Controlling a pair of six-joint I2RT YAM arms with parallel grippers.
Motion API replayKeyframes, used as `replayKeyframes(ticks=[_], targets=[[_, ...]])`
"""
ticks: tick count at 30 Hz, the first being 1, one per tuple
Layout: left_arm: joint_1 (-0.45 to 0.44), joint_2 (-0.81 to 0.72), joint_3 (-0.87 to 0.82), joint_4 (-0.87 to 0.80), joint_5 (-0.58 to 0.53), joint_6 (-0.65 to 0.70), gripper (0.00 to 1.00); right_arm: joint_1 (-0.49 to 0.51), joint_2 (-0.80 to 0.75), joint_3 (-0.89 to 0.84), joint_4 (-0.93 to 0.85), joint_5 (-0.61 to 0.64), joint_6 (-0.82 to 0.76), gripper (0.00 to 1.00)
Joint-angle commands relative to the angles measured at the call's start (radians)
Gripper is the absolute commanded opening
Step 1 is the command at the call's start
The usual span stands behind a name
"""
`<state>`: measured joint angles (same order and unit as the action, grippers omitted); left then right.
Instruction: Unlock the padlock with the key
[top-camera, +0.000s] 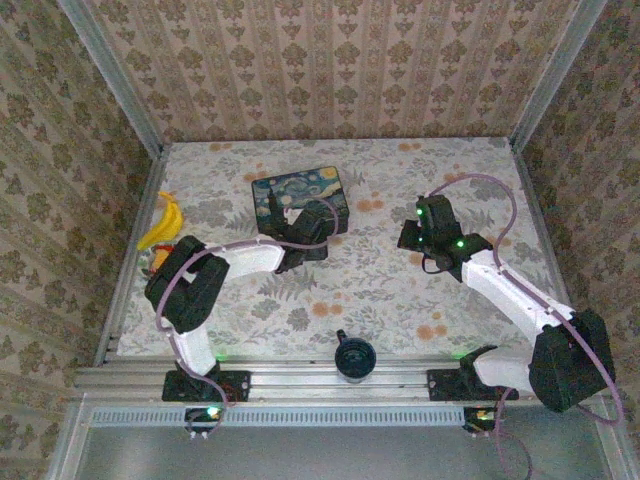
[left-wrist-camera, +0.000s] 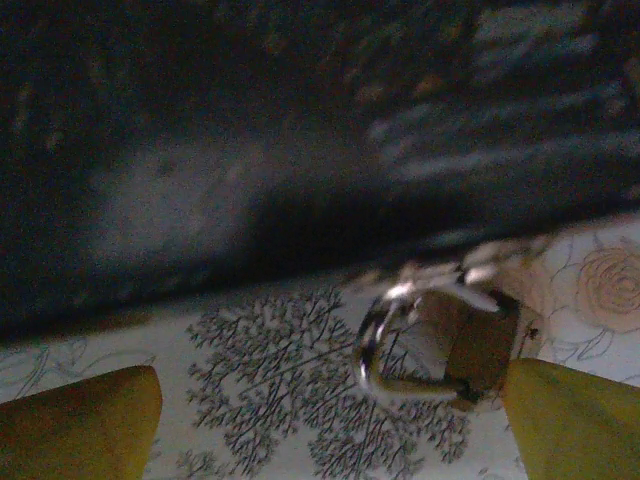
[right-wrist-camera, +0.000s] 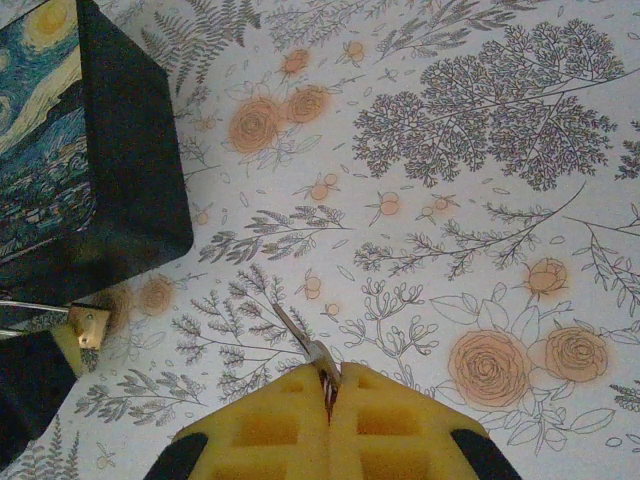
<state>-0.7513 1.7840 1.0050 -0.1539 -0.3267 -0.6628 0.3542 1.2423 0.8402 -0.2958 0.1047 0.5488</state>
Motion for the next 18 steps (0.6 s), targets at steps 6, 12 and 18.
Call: replayKeyframes(ticks=[6,12,18], targets=[[-0.05,-0.146,-0.064,-0.151,-0.035,-0.02,0.87,0.006,-0.032,-0.01,0.0,-0.036,-0.003,0.0],[-0.065,-0.142,-0.05,-0.091,-0.02,-0.023,0.97,0.006,-0.041,-0.015,0.002,-0.055,-0.001,0.0],[-0.082,-0.048,0.044,-0.105,-0.049,-0.027,1.0,0.006,-0.05,-0.026,0.009,-0.054,-0.003,0.0]])
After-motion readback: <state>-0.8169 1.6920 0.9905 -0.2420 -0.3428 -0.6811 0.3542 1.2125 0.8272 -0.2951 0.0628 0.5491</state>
